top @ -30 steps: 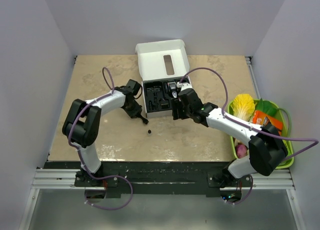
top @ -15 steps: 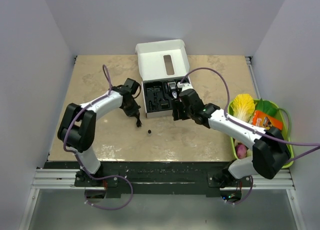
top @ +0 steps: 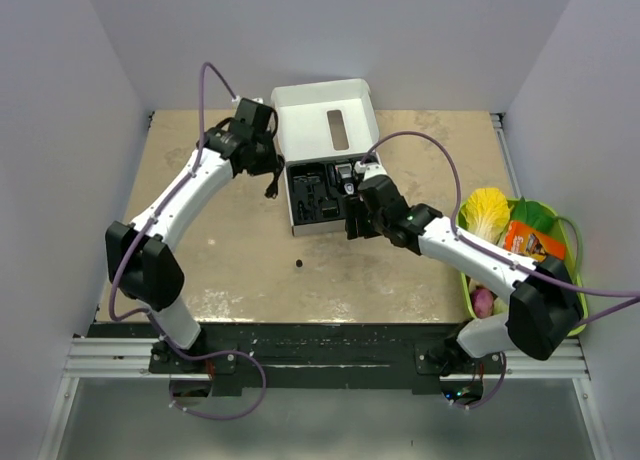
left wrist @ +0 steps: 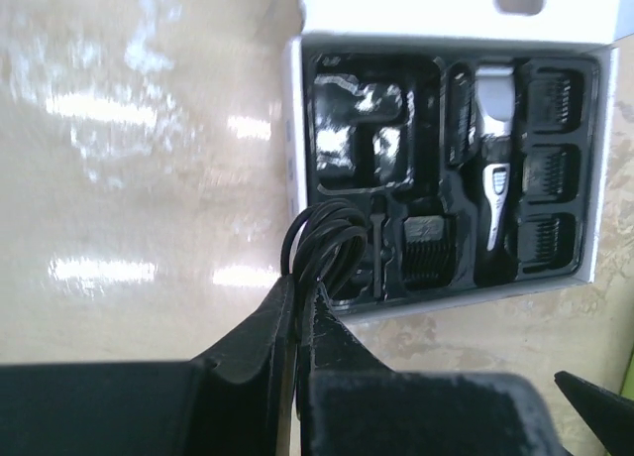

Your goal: Sort the hair-cutting tools

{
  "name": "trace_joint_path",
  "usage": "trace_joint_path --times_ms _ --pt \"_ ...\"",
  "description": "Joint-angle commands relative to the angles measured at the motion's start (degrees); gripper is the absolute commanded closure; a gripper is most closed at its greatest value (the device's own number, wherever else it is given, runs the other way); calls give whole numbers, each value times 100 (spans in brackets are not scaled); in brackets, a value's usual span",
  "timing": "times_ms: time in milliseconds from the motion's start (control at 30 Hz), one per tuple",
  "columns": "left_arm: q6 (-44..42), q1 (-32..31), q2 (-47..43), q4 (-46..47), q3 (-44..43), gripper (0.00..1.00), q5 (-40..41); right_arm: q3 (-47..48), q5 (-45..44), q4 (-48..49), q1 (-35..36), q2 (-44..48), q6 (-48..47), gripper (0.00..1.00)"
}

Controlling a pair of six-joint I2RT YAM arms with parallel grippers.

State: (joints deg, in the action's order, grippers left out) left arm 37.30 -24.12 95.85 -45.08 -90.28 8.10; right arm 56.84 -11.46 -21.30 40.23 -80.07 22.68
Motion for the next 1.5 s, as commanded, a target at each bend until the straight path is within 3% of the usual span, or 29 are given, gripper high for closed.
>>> trace_joint_path --times_ms 0,300,533,1000,1467 --pt "-1258 4 574 -115 -955 100 -194 389 -268 -155 47 202 -62 35" --pt "-2542 4 1426 789 -1896 97 -1160 293 -392 -313 29 448 -299 34" --pt "-3167 -5 2208 1176 -2231 100 -1328 64 -251 -155 38 598 -343 34" --pt "-3869 -5 3000 1757 -2292 100 -1680 -191 -41 179 29 704 -440 35" --pt "-3923 -242 3264 1827 -2284 100 -1707 -296 136 407 29 545 -483 35"
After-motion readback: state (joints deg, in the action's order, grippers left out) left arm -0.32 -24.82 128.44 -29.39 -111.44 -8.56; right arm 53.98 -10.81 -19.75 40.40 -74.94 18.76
